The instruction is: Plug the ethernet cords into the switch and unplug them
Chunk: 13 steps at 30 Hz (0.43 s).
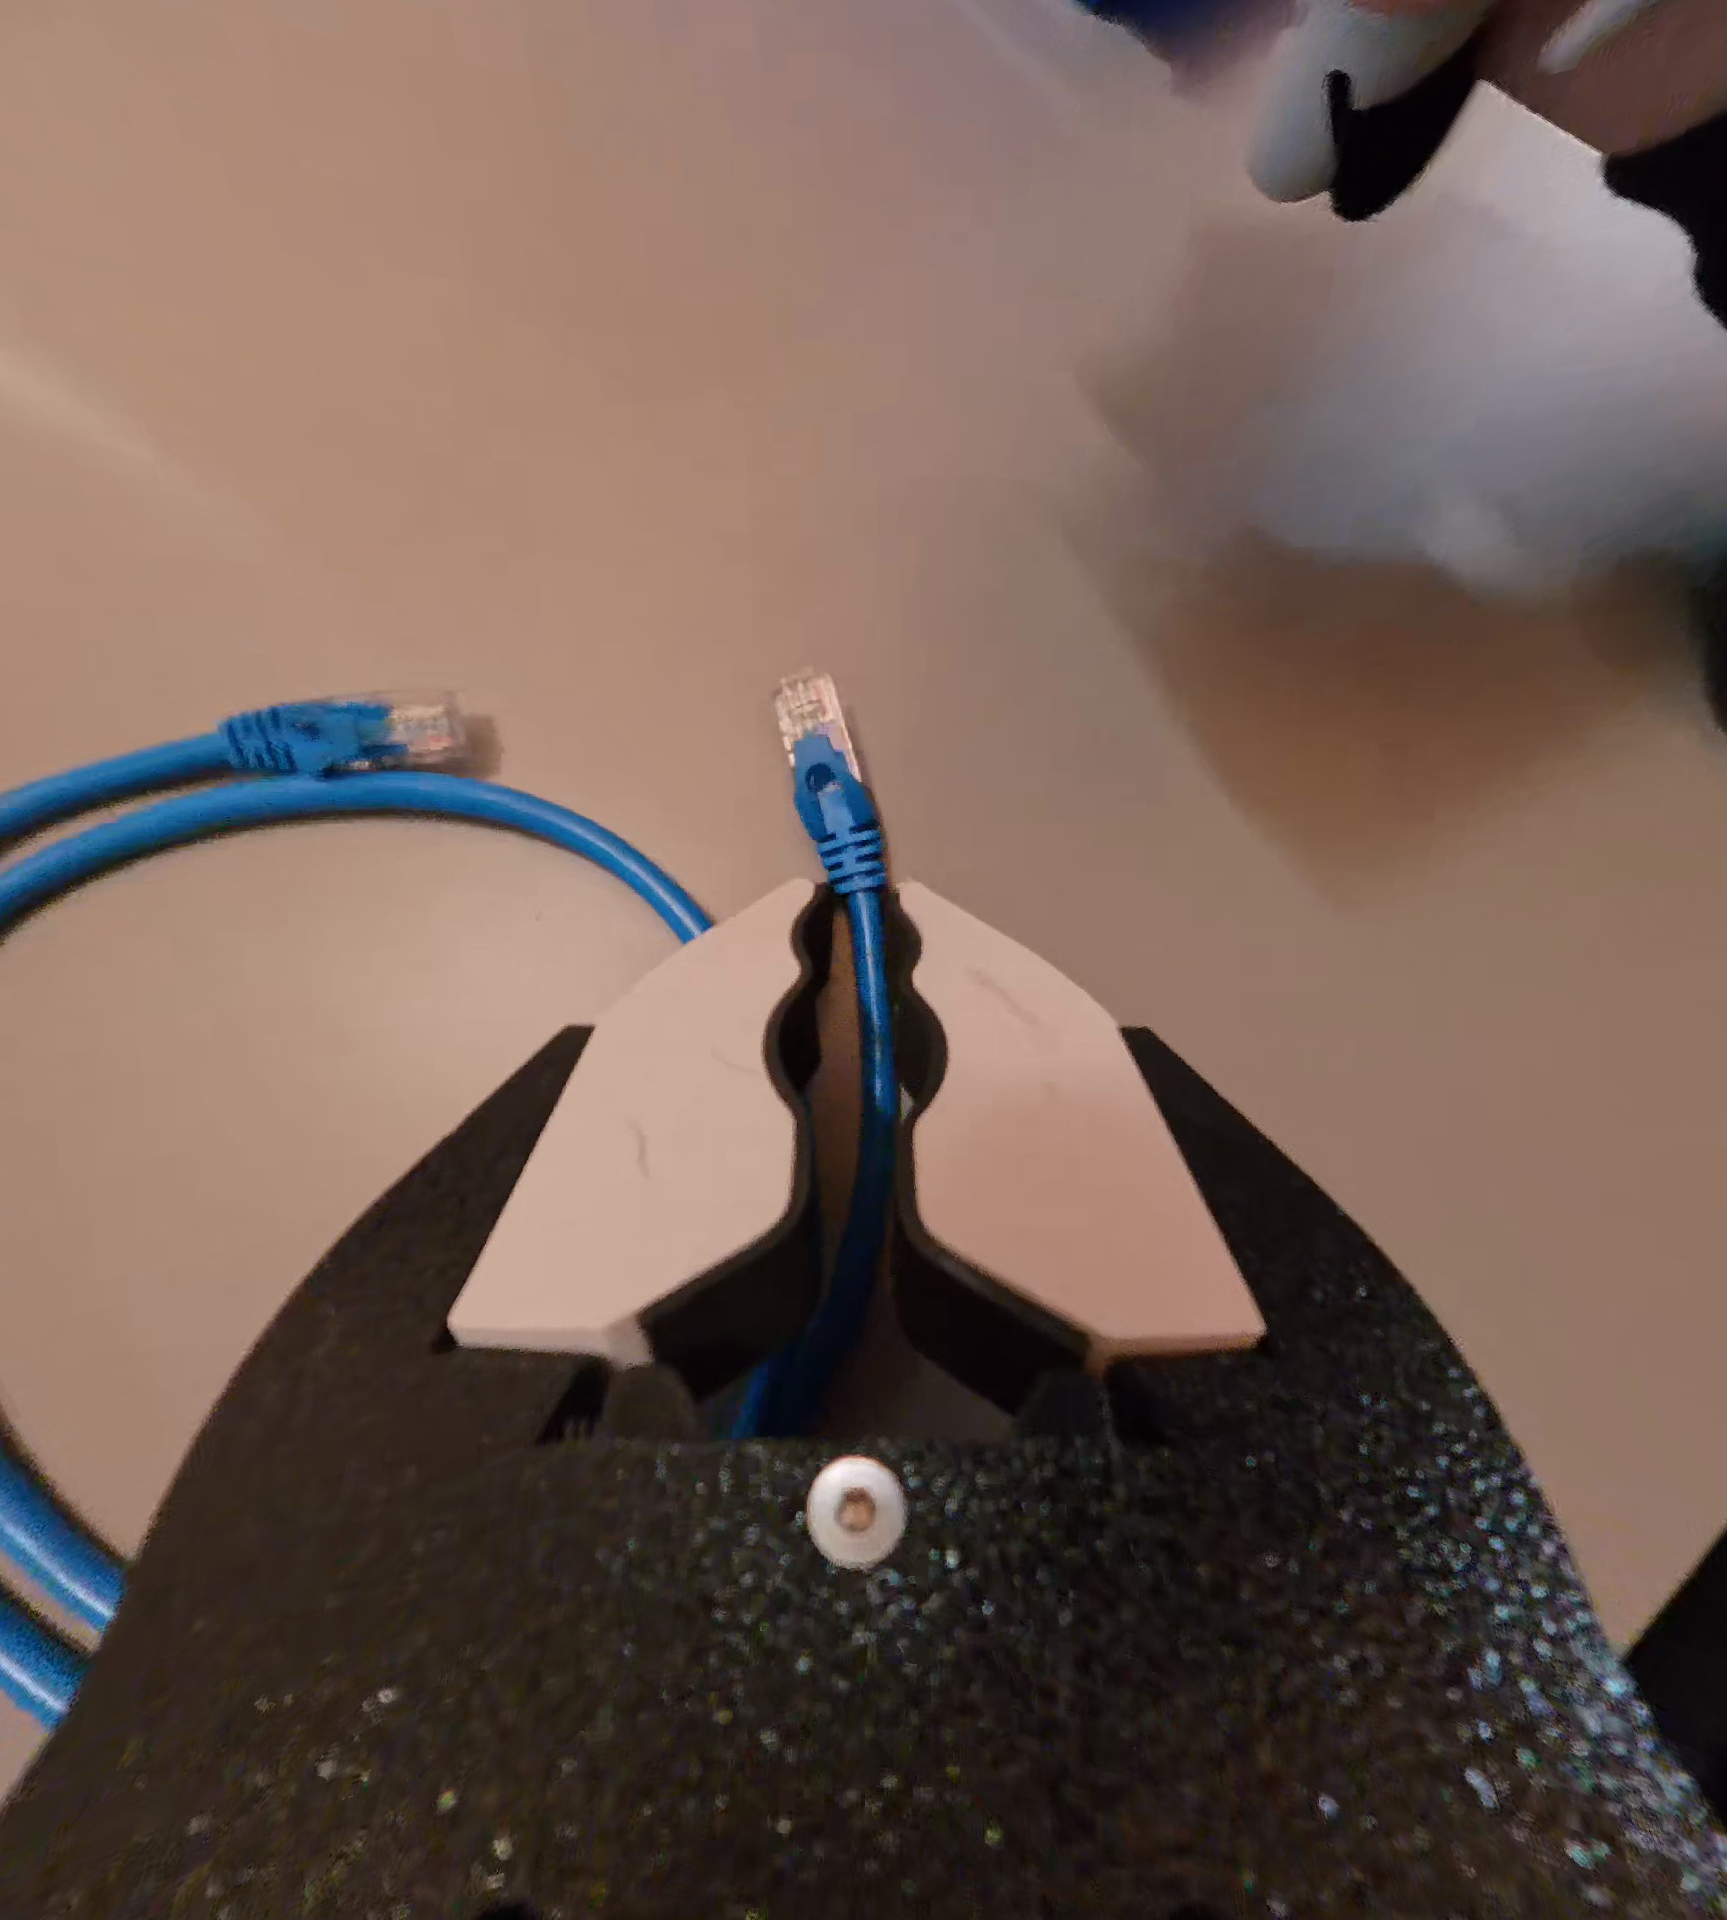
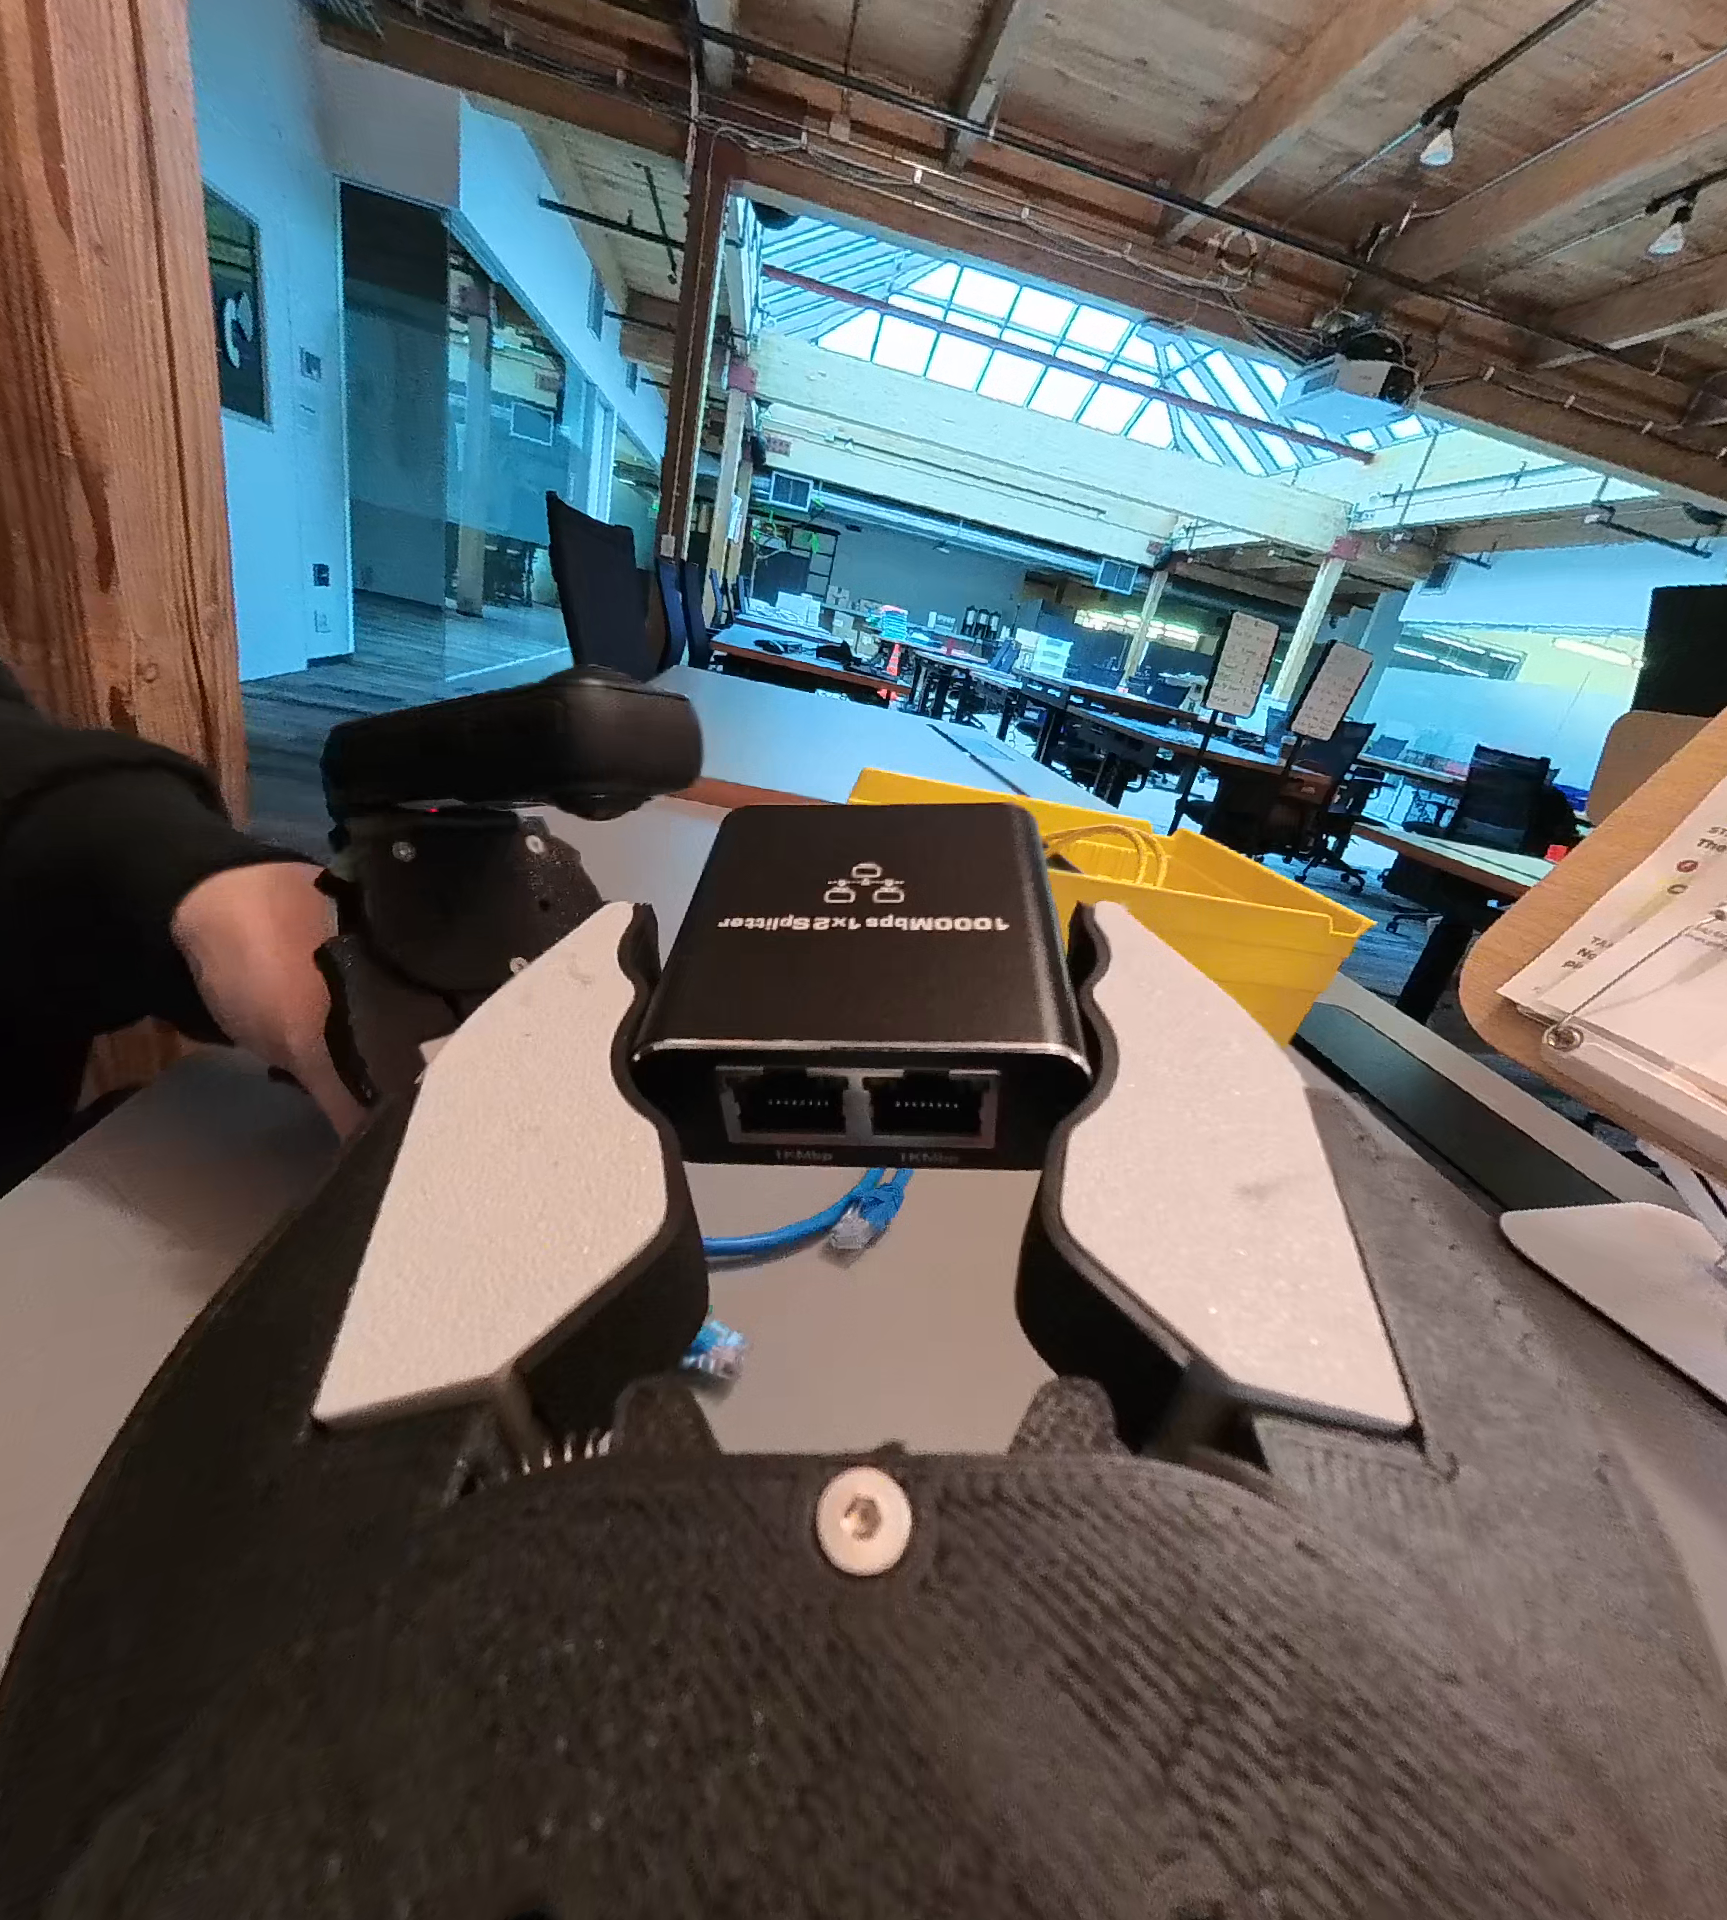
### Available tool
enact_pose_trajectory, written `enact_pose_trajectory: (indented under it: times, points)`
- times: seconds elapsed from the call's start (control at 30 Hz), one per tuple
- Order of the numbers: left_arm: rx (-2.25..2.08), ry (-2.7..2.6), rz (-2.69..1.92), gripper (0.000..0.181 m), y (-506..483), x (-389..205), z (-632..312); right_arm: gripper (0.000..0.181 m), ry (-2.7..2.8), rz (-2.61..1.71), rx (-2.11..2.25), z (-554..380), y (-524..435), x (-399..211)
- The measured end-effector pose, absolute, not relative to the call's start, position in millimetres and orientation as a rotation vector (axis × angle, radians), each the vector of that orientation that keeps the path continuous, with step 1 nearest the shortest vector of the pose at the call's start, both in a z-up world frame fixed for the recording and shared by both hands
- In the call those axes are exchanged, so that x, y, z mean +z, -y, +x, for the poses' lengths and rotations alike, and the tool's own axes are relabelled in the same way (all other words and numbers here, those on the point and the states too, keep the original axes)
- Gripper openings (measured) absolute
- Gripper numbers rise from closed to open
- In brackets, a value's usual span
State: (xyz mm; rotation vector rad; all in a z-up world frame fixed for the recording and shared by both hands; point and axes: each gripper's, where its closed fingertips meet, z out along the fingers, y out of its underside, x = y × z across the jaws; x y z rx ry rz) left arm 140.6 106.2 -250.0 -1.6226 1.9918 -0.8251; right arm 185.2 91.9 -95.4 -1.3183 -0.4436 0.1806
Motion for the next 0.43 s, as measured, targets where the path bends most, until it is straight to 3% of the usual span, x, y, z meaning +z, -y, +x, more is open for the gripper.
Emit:
enact_pose_trajectory:
  times: [0.3, 0.43]
  points:
    - [-0.724, -2.216, -1.283, 0.007, -106.8, -247.4, 133.5, 0.075, 0.492, -1.324, 0.338, 168.3, -93.0, -105.0]
    - [-0.673, -2.357, -1.043, 0.006, -115.4, -211.3, 121.0, 0.075, 0.549, -1.307, 0.466, 152.3, -88.8, -107.1]
